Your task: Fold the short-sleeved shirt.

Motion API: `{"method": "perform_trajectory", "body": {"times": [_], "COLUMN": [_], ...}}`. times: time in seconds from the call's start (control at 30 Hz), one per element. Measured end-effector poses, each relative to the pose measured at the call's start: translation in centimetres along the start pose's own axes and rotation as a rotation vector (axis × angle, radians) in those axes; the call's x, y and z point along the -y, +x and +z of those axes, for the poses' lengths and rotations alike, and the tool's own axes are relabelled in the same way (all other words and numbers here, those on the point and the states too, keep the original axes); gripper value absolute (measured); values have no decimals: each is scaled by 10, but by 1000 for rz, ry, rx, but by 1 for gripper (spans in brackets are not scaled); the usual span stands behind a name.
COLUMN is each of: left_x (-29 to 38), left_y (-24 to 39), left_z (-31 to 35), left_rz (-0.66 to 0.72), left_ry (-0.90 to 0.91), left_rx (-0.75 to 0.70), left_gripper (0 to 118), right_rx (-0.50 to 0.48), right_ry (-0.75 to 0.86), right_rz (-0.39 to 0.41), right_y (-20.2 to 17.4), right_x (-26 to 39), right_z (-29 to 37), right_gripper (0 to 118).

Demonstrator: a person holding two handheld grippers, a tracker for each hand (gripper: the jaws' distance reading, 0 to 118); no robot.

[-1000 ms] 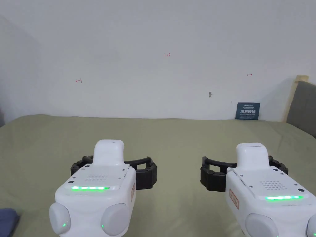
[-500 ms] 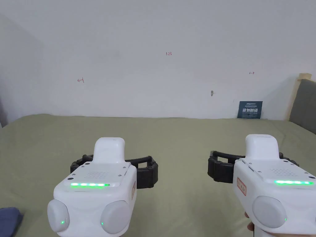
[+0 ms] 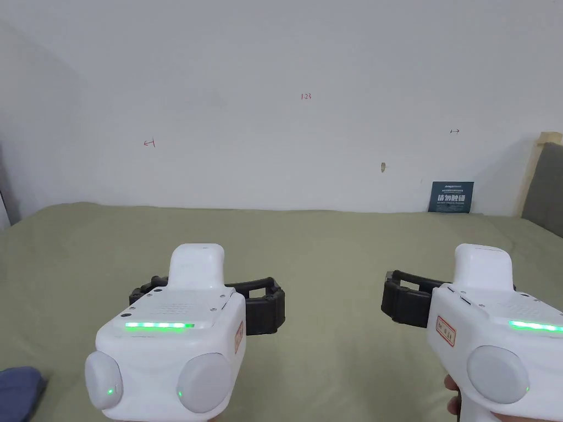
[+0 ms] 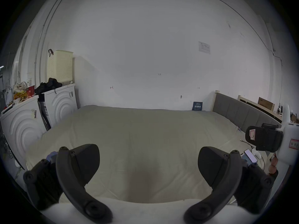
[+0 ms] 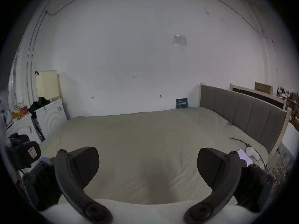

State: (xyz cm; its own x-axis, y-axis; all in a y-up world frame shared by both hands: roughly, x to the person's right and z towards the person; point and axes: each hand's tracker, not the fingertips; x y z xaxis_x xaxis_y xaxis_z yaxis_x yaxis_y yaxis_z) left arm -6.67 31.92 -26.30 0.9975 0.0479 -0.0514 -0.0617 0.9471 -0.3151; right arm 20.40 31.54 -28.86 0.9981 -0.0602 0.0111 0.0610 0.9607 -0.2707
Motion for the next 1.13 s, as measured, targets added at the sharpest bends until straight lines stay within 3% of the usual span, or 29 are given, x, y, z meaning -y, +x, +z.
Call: {"method": "perform_trajectory", "body": {"times": [0.33,0.6,0.7,0.8,0.9,0.97,1.03,1.13], "left_x": [-3,-1,1,2,2,1,1,1], "left_y": [2,3,4,3,3,3,2,-1], "left_z": [2,3,2,2,2,1,0,0], "left_rz": [-3,-23,-21,-16,-19,-25,-31,-24], "left_ry": [1,-1,-11,-19,-18,-14,-14,-11], "left_rx": [11,4,8,10,11,5,-3,-12], "left_gripper": [118,118,118,118,118,118,118,118], "right_rx": [-19,-17,-59,-110,-64,-39,16,20], "right_ry": [46,110,88,-39,-79,-46,76,177], "right_rz": [59,151,68,-46,-109,-72,59,123], "right_y": [-7,-13,-9,-1,5,3,-5,-13], "right_x": [1,9,5,-2,-2,4,11,18], "right_z": [4,6,5,0,-5,-6,0,10], "right_gripper": [118,118,118,118,118,118,118,118]}}
